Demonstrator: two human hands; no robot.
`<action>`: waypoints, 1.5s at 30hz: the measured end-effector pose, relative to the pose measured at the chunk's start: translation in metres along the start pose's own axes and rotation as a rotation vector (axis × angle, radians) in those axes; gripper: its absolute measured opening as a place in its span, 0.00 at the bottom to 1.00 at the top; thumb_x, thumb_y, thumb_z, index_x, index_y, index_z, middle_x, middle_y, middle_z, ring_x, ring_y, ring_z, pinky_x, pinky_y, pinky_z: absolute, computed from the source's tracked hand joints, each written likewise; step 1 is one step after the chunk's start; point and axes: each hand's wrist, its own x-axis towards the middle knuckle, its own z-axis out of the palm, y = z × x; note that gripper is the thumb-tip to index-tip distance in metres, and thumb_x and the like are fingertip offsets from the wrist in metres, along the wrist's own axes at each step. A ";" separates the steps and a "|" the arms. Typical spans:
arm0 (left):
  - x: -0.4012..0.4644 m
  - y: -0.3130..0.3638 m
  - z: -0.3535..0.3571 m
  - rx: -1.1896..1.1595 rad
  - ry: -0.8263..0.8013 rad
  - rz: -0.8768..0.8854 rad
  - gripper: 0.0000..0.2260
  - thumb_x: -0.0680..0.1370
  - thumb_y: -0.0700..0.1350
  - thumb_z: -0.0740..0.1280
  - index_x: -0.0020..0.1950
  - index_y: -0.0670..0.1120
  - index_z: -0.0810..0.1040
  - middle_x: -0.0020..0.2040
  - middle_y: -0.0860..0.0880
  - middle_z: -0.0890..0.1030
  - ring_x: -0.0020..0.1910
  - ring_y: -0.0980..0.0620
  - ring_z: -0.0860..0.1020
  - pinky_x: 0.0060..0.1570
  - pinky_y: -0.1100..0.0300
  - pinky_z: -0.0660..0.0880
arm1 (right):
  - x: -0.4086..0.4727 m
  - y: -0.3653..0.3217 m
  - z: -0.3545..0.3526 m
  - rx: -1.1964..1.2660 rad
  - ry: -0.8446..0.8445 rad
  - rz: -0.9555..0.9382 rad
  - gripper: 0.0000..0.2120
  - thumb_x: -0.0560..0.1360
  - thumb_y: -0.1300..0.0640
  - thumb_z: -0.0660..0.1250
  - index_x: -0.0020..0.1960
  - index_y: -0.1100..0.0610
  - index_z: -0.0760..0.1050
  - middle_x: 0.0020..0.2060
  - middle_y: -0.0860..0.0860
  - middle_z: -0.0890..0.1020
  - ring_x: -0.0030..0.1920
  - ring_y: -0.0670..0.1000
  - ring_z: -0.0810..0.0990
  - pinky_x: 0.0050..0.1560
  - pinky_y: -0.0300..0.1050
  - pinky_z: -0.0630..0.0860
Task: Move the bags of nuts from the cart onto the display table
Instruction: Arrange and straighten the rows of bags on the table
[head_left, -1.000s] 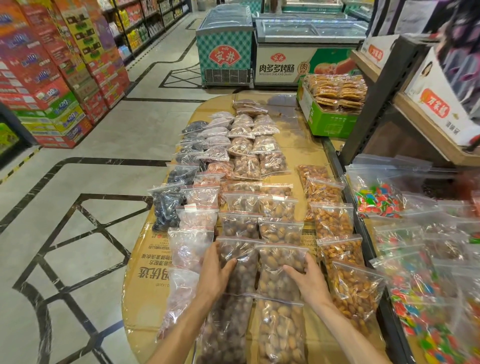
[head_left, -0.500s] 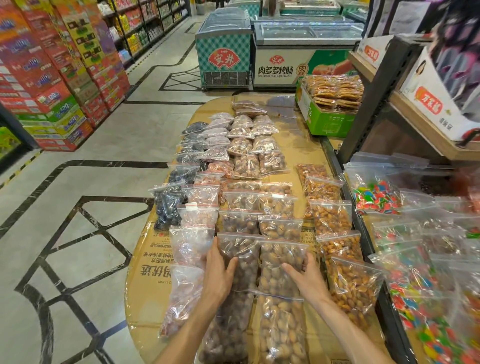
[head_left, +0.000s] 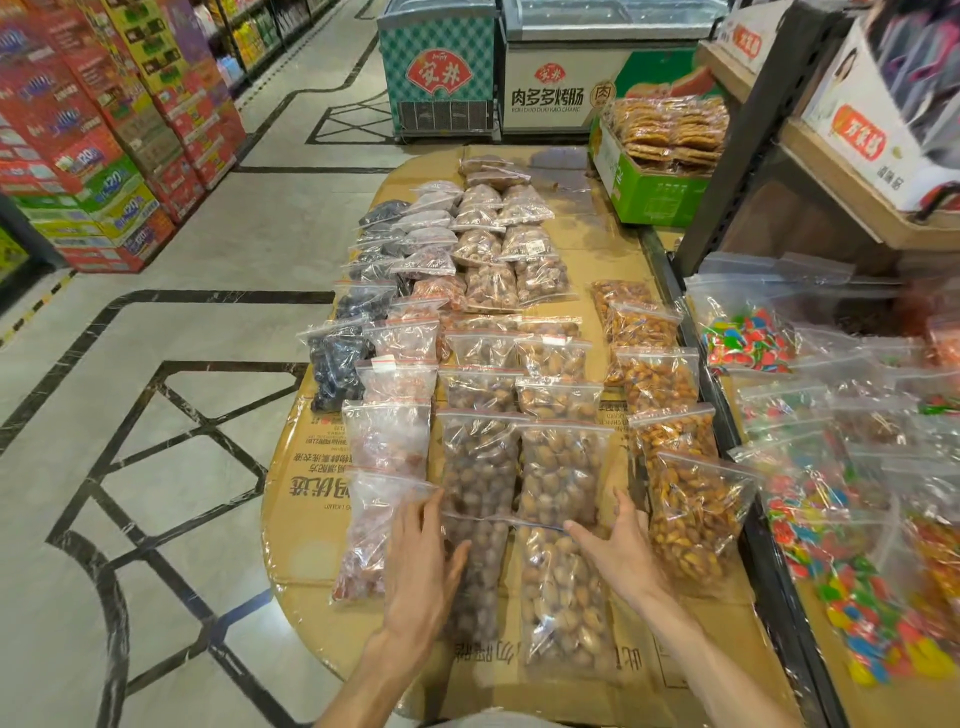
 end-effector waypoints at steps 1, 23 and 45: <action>-0.005 -0.001 0.000 0.031 -0.012 -0.028 0.34 0.79 0.51 0.74 0.81 0.48 0.63 0.69 0.48 0.71 0.66 0.49 0.70 0.66 0.50 0.76 | -0.004 0.003 0.002 -0.023 -0.006 0.019 0.51 0.76 0.41 0.75 0.86 0.51 0.46 0.83 0.57 0.54 0.84 0.60 0.55 0.81 0.66 0.59; -0.013 0.019 0.003 -0.039 -0.065 -0.352 0.42 0.75 0.51 0.79 0.81 0.40 0.60 0.62 0.44 0.82 0.61 0.43 0.81 0.59 0.47 0.80 | -0.037 0.022 0.007 0.222 -0.269 0.300 0.47 0.63 0.35 0.83 0.74 0.55 0.73 0.64 0.52 0.84 0.62 0.53 0.82 0.62 0.52 0.79; -0.003 0.015 0.003 -0.802 -0.075 -0.285 0.19 0.81 0.45 0.72 0.69 0.54 0.71 0.66 0.53 0.81 0.65 0.54 0.80 0.64 0.50 0.79 | -0.024 0.002 -0.009 0.426 -0.169 0.043 0.34 0.73 0.45 0.79 0.75 0.50 0.71 0.68 0.45 0.79 0.68 0.49 0.77 0.72 0.52 0.72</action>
